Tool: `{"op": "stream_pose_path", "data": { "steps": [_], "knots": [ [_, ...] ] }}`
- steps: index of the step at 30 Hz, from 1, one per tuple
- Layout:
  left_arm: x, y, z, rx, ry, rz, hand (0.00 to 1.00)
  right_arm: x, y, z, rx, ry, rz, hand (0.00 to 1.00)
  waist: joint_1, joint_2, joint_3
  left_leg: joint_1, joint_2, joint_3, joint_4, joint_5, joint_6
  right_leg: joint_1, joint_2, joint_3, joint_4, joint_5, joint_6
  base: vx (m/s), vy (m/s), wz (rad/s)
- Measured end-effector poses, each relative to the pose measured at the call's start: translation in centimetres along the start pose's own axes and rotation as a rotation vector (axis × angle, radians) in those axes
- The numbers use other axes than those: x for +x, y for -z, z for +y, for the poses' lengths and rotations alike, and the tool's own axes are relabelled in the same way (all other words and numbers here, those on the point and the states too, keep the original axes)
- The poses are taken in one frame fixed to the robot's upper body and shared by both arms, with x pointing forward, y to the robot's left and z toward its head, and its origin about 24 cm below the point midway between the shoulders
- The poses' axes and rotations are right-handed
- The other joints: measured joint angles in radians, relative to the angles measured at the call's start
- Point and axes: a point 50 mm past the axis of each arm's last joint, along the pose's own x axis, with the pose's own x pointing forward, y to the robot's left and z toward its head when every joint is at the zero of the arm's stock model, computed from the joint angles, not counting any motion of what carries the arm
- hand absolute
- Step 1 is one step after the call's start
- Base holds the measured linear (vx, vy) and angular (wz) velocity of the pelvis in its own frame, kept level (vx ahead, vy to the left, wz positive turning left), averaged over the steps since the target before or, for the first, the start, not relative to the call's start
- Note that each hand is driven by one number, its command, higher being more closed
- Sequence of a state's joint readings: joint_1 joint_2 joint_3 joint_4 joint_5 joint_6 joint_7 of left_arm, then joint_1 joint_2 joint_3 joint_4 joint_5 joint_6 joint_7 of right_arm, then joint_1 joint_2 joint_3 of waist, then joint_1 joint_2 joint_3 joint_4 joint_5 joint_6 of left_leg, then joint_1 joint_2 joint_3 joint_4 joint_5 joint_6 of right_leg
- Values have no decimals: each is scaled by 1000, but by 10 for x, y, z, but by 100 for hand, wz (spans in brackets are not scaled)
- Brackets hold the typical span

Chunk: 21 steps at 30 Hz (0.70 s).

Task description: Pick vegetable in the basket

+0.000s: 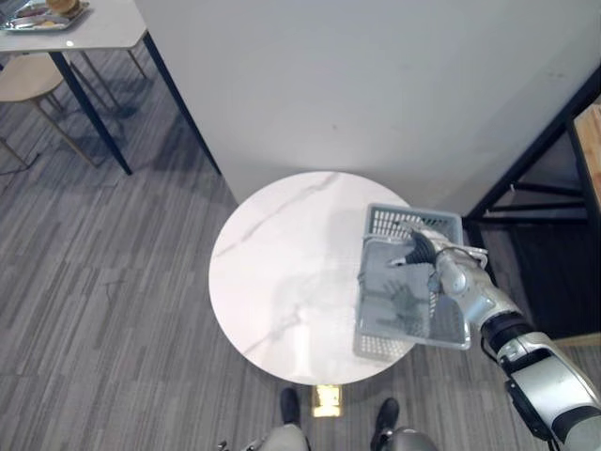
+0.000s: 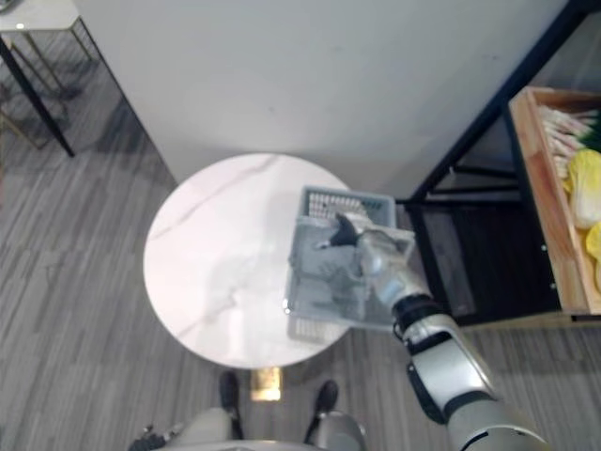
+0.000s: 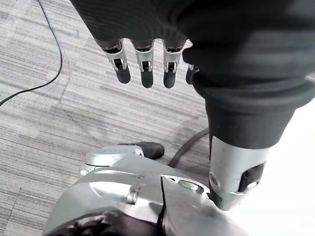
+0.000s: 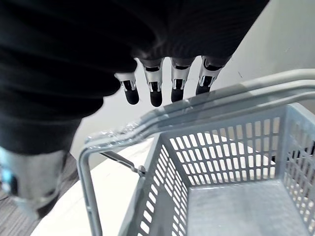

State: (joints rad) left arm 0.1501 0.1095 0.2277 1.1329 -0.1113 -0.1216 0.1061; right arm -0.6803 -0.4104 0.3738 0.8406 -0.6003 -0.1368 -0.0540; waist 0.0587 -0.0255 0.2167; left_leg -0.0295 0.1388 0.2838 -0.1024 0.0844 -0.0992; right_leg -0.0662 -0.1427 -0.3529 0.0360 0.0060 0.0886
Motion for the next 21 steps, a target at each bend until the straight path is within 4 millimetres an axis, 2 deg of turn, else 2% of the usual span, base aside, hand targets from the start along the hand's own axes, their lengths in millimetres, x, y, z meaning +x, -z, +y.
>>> {"op": "stream_pose_path", "data": {
  "steps": [12,21],
  "knots": [
    [1,-3,-2,30,15,-9,0,-2,10,-8,-123,2,13,0,-1,15,22,-15,-2,-13,0,0,1,-13,-1,-1,-3,3,1,5,0,0],
    [3,-14,-9,44,35,-39,0,6,15,-36,-176,58,40,0,-1,35,56,-47,-5,-29,2,3,3,-37,-2,-13,-3,5,0,15,-2,3]
  ]
}}
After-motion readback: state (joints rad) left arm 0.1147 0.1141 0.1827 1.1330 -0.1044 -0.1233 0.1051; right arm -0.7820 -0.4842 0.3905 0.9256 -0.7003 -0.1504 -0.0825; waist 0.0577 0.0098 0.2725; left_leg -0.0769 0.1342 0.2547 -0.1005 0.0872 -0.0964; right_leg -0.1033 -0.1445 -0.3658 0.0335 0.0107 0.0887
